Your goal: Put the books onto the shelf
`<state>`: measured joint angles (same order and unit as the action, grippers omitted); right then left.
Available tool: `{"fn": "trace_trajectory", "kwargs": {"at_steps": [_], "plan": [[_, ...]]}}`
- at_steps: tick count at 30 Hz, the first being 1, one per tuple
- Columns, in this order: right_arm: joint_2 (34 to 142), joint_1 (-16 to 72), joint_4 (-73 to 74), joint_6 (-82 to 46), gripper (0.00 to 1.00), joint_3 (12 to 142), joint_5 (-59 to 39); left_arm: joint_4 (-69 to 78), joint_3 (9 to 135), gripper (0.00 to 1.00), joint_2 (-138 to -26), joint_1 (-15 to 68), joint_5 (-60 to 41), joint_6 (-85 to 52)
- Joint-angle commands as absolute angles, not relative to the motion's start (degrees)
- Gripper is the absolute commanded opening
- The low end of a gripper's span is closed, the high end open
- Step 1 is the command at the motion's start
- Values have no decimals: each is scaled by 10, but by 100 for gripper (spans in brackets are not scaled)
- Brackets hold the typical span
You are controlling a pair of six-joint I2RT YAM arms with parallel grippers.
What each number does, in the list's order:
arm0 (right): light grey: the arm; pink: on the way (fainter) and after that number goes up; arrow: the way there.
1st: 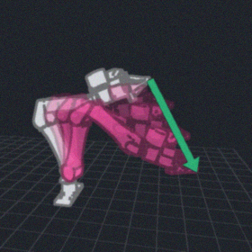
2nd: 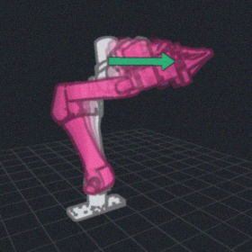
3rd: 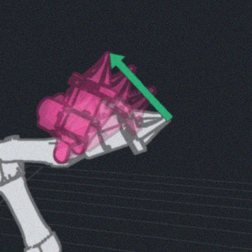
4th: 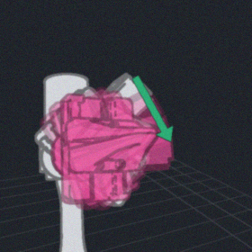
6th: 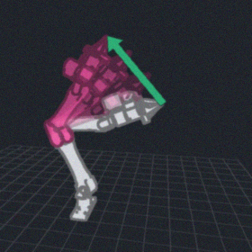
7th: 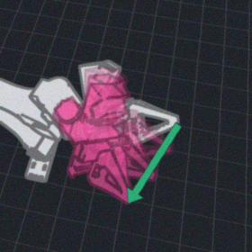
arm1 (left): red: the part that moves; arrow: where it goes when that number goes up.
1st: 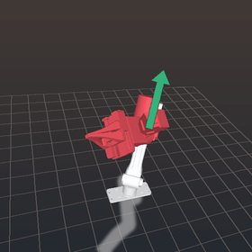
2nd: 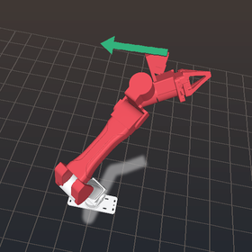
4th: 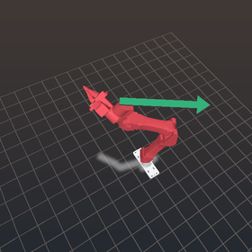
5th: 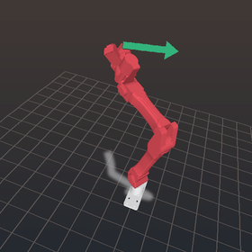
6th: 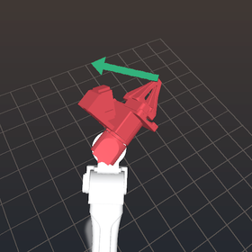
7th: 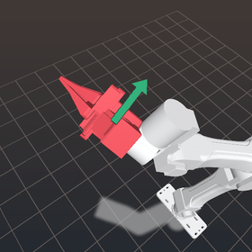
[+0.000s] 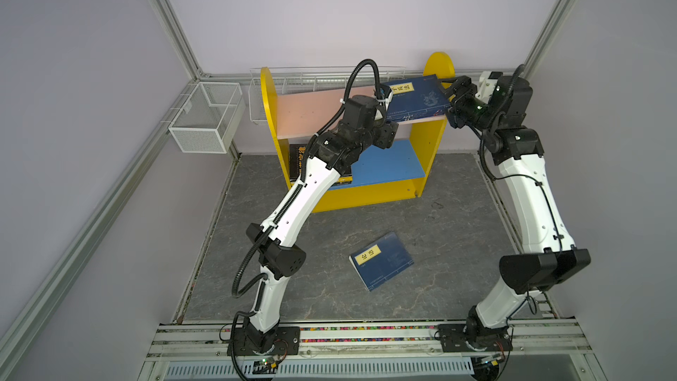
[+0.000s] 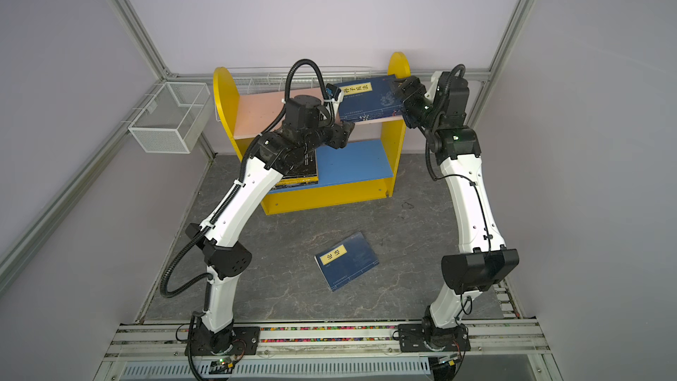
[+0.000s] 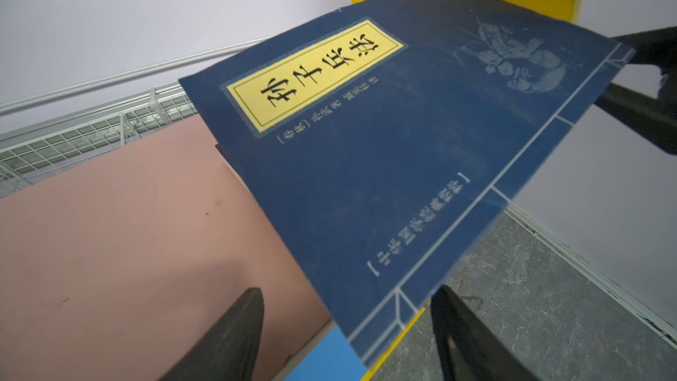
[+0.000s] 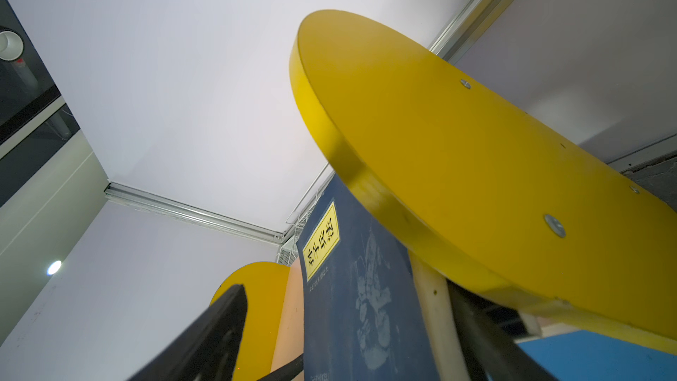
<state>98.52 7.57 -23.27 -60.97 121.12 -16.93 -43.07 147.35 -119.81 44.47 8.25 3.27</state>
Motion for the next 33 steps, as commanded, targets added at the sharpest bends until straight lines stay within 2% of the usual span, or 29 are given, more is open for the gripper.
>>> {"fn": "trace_trajectory", "kwargs": {"at_steps": [1,8,22,28,33], "plan": [[975,71,-257,-582,85,1212,-174,-412,1502,73,-1204,445,76,53],[985,70,-350,-506,85,1242,-155,-396,1520,73,-1217,445,73,52],[997,71,-414,-400,84,1311,-137,-377,1541,72,-1245,444,80,43],[942,74,-419,-343,81,1266,-75,-351,1542,72,-1239,441,83,37],[853,112,-419,-253,70,1173,-37,-328,1541,72,-1214,439,97,21]]}}
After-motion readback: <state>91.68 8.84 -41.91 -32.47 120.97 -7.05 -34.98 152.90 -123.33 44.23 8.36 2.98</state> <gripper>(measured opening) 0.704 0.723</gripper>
